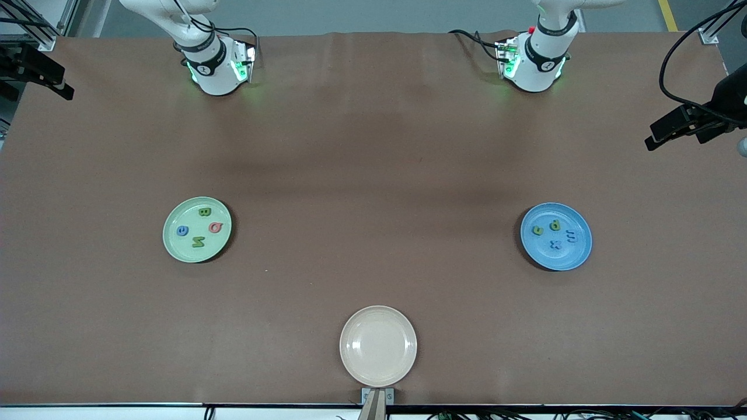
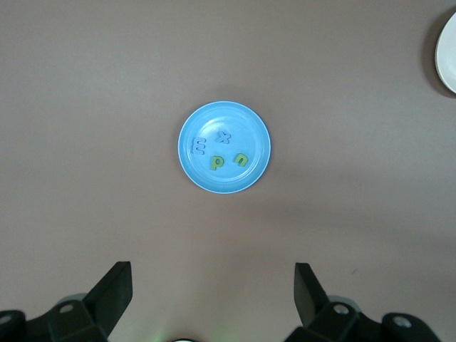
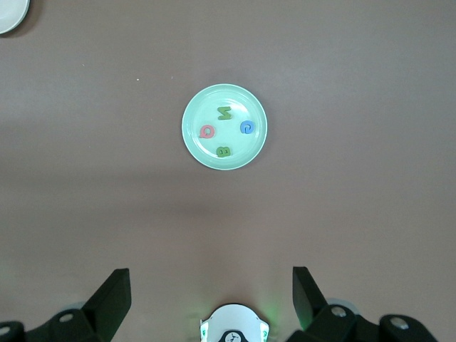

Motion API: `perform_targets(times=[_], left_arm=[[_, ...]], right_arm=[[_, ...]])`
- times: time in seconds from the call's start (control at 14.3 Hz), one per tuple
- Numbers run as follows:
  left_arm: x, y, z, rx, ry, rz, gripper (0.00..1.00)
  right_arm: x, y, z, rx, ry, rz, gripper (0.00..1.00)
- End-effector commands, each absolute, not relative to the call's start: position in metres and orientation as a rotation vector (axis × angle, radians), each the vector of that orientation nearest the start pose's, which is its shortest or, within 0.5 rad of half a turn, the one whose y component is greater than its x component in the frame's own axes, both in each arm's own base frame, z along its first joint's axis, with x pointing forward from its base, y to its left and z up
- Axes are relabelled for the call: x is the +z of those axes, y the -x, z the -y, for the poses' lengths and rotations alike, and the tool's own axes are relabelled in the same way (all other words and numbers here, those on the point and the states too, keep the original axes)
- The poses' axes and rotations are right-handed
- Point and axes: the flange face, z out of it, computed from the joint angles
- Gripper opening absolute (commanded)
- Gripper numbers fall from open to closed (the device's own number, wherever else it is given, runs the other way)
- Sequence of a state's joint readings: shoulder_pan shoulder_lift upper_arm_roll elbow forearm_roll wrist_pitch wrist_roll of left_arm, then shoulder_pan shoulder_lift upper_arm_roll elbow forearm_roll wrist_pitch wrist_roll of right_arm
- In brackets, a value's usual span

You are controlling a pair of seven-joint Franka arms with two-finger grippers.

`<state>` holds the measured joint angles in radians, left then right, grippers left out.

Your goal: Sort upper and lower case letters into plates

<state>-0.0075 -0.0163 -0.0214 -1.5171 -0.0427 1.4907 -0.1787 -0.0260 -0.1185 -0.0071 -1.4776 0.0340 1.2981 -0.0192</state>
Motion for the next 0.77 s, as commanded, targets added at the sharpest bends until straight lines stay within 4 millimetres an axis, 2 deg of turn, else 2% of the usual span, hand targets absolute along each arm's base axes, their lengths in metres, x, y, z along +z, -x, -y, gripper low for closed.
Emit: perform_targets(times=[0.0,0.07,0.28,0.7], left_arm=[[0.6584,-0.5367,0.0195,-0.005,3.194,0.238,1.00],[0.6575,-0.5370,0.0193,-0.001,3.193,0.226,1.00],[0.6627,-0.5380,0.0143,-0.032,3.193,0.018,1.00],[0.6626,-0.5386,0.0124,-0.032,3.184,0.046,1.00]], right_arm=[[0.7085,-0.4806,0.0162,0.089,3.116,0.006,1.00],[0.7086,-0.4808,0.0164,0.087,3.118,0.006,1.00],[0.7081,-0.4806,0.0158,0.088,3.125,0.005,1.00],[0.7087,-0.4787,0.0140,0.090,3.124,0.003,1.00]])
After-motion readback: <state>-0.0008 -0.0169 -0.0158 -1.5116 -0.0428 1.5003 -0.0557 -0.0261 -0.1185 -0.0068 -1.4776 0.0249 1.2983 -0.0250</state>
